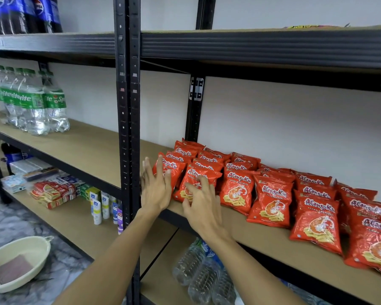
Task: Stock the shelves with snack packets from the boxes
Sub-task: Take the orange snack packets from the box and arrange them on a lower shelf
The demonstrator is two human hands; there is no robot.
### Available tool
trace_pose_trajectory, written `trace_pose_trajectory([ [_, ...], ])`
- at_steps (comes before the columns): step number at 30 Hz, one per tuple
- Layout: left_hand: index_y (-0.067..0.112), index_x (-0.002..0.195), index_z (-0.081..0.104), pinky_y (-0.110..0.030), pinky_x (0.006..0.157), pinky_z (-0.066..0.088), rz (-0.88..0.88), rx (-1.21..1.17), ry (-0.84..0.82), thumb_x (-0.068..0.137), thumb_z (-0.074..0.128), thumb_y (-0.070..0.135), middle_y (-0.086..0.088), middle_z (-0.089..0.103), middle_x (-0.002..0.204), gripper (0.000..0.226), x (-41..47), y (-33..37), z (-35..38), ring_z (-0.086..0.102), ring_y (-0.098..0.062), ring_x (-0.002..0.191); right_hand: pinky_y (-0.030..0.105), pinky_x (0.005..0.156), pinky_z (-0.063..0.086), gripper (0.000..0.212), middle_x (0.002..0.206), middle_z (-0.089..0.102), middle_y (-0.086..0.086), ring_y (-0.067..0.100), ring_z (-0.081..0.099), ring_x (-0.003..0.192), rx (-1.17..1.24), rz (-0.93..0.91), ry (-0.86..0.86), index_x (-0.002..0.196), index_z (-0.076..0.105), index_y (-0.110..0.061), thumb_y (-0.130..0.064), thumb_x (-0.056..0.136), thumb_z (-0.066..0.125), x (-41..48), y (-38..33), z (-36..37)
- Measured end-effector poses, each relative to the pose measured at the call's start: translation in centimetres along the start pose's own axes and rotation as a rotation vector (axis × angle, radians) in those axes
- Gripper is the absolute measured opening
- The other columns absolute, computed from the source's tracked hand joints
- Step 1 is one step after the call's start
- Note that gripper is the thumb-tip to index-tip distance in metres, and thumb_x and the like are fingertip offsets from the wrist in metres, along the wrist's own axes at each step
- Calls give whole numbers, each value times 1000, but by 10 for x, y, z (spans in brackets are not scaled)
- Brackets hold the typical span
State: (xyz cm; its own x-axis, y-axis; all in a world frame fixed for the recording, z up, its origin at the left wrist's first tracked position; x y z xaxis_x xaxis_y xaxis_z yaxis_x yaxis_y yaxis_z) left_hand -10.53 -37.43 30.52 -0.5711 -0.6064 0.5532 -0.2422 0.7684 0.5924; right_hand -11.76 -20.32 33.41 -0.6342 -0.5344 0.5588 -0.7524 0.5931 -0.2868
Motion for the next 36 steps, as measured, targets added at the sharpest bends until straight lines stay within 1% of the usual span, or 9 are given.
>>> trace_pose_trajectory([
  [3, 32, 156, 4, -52, 123, 4, 15, 6, 43, 97, 2, 64, -9, -7, 165, 67, 0, 1, 1, -5, -30, 153, 47, 104, 45, 44, 151, 35, 1, 22, 38, 136, 32, -8, 0, 138, 57, -25, -27, 94, 61, -4, 2, -6],
  [5, 29, 156, 7, -52, 123, 6, 19, 18, 49, 98, 1, 64, -10, -5, 165, 68, -1, 2, 0, -2, -31, 153, 44, 104, 45, 43, 151, 35, 1, 20, 40, 134, 46, -2, -1, 137, 57, -26, -29, 94, 60, -7, 5, -10],
  [11, 21, 154, 21, -53, 122, 14, 32, 80, 67, 105, 20, 49, -17, 10, 162, 56, -2, 6, -4, 12, -33, 151, 41, 102, 47, 44, 148, 36, 0, 19, 44, 129, 58, 35, -6, 138, 54, -28, -35, 95, 57, -16, 18, -24],
  [18, 19, 149, 33, -54, 120, 18, 169, 176, 126, 106, 21, 45, -16, 27, 158, 52, -7, 25, -16, 23, -31, 148, 43, 107, 45, 45, 148, 36, 0, 17, 41, 135, 66, 65, -3, 141, 51, -26, -32, 96, 57, -24, 29, -45],
  [23, 15, 141, 44, -50, 120, 19, 299, 189, 140, 106, 13, 43, -14, 37, 154, 55, -13, 69, -24, 30, -27, 146, 46, 105, 46, 43, 145, 41, 2, 18, 44, 132, 55, 100, 25, 136, 56, -25, -32, 94, 58, -29, 45, -61],
  [27, 11, 133, 54, -50, 120, 22, 467, 214, 123, 106, 17, 39, -15, 47, 147, 53, -22, 111, -19, 38, -27, 141, 48, 103, 47, 43, 146, 40, 4, 21, 43, 132, 17, 148, 29, 136, 56, -24, -30, 93, 59, -39, 69, -80],
  [29, 11, 126, 58, -49, 117, 28, 548, 201, 110, 106, 22, 35, -14, 54, 139, 47, -31, 135, -13, 46, -28, 134, 48, 104, 46, 44, 146, 41, 5, 23, 42, 134, -3, 175, 46, 137, 56, -24, -30, 93, 59, -50, 85, -94],
  [31, 13, 116, 60, -46, 107, 36, 627, 189, 81, 105, 26, 33, -9, 59, 126, 40, -44, 159, -3, 53, -26, 120, 47, 102, 47, 45, 143, 43, 4, 23, 45, 130, -27, 205, 70, 137, 56, -23, -31, 93, 57, -62, 103, -110],
  [36, 14, 95, 65, -42, 82, 44, 836, 188, 4, 102, 34, 31, -3, 66, 102, 36, -89, 228, 25, 56, -22, 95, 43, 99, 48, 40, 139, 47, 4, 22, 49, 125, -83, 274, 125, 134, 57, -22, -35, 96, 55, -102, 148, -158],
])
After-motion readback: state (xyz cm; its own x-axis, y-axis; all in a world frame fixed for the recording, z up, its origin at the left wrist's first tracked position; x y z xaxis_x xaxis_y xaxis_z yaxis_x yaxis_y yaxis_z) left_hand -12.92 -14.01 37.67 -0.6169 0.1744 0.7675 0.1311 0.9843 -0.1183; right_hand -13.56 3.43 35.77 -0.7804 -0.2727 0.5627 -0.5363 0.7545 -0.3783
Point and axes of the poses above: each hand's wrist, its own x-axis towards the middle knuckle, its own z-axis out of the palm, y = z × x, the point moved 2 cm from there along x, towards the middle knuckle
